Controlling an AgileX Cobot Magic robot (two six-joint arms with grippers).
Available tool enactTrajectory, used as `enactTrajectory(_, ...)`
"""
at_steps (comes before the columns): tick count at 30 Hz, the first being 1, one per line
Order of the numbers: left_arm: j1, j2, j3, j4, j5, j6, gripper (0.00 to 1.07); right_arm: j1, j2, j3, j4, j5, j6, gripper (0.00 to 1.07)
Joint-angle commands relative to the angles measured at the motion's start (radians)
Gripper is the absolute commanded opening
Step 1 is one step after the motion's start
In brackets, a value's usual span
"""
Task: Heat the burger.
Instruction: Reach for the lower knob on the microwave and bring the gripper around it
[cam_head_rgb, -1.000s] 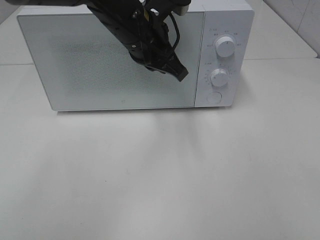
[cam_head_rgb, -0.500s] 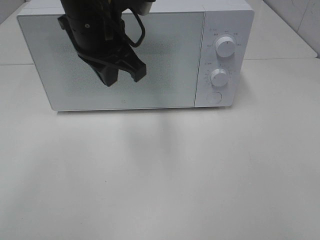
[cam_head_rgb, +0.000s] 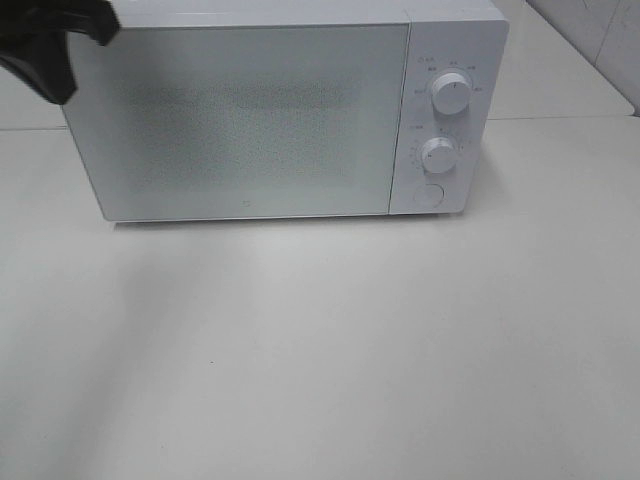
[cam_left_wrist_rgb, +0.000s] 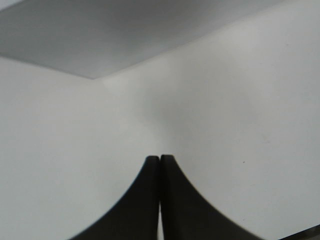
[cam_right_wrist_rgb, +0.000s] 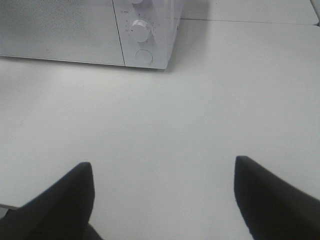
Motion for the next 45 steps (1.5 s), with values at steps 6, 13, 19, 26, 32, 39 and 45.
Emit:
enactTrajectory(6, 0.162, -0.349, 0.322, 0.022, 0.067, -0.005, 0.00, -0.005, -0.027, -0.001, 0.003, -0.018, 0.004, 0.73)
enactTrajectory(13, 0.166, -0.671, 0.558, 0.040, 0.050, -0.005, 0.00, -0.005, -0.027, -0.001, 0.003, -0.018, 0.004, 0.73)
enactTrajectory(19, 0.166, -0.923, 0.672, 0.039, 0.041, -0.004, 0.00, -0.005, -0.027, -0.001, 0.003, -0.018, 0.004, 0.73)
enactTrajectory(26, 0.166, -1.253, 0.782, 0.035, 0.043, -0.004, 0.00, -0.005, -0.027, -0.001, 0.003, -0.018, 0.004, 0.73)
enactTrajectory(32, 0.166, -1.532, 0.872, 0.027, 0.054, -0.002, 0.00, -0.005, -0.027, -0.001, 0.003, -0.018, 0.004, 0.73)
enactTrajectory(39, 0.166, -1.703, 0.944, -0.028, 0.067, 0.069, 0.00, -0.005, -0.027, -0.001, 0.003, -0.019, 0.004, 0.73)
enactTrajectory(45, 0.166, -1.684, 1.031, -0.132, -0.036, 0.180, 0.00, -0.005, -0.026, -0.001, 0.004, -0.020, 0.005, 0.73)
